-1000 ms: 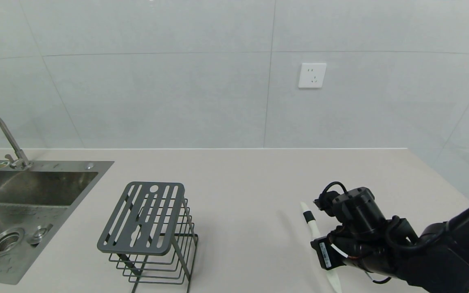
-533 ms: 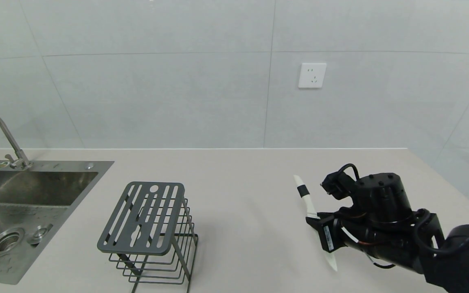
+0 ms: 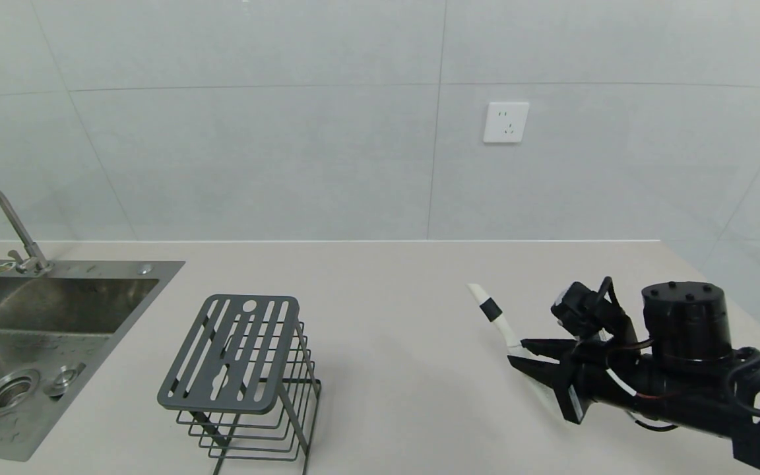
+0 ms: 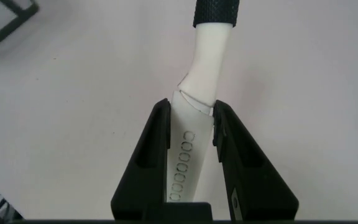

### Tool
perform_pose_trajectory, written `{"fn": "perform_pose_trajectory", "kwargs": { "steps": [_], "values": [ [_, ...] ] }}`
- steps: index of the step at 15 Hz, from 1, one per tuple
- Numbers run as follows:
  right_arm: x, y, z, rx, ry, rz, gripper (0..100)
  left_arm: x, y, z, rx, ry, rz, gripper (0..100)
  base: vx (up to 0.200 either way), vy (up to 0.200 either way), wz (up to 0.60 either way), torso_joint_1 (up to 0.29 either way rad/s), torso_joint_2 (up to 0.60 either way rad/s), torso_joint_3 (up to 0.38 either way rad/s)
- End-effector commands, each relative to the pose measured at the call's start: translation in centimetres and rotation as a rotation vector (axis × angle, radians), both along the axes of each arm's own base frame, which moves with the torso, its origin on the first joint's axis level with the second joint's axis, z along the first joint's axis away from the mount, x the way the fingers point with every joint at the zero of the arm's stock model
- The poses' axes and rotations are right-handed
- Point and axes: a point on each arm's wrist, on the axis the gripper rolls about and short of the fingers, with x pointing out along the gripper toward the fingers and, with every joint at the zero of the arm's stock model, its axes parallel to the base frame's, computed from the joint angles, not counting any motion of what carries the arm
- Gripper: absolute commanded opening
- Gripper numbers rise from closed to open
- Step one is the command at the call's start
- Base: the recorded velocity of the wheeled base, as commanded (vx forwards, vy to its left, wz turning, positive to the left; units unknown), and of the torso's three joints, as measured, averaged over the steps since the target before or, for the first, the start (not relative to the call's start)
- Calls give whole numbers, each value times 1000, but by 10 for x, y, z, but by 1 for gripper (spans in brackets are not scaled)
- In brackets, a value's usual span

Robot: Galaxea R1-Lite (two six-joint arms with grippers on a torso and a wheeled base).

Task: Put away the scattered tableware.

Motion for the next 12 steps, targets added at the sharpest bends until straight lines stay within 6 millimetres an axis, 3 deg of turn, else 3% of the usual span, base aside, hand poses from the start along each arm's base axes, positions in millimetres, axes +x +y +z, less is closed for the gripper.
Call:
{"fn": "perform_pose_trajectory", "kwargs": {
  "steps": [1, 7, 10, 12],
  "values": [
    [-5, -8, -1, 8, -25, 70, 0, 0, 0, 0, -5, 1, 0, 100, 0, 0, 0, 0, 0, 0],
    [-24, -2, -3, 52, -84, 271, 0, 0, -1, 2, 28, -24, -39, 100, 0, 0, 0, 0, 0, 0],
    [-28, -2, 1, 89, -122, 314, 0, -5, -1, 30, 40, -302, -31, 100, 0, 0, 0, 0, 0, 0],
    [-33, -3, 0, 105, -143, 335, 0, -5, -1, 32, 8, -316, -47, 100, 0, 0, 0, 0, 0, 0]
  ]
}}
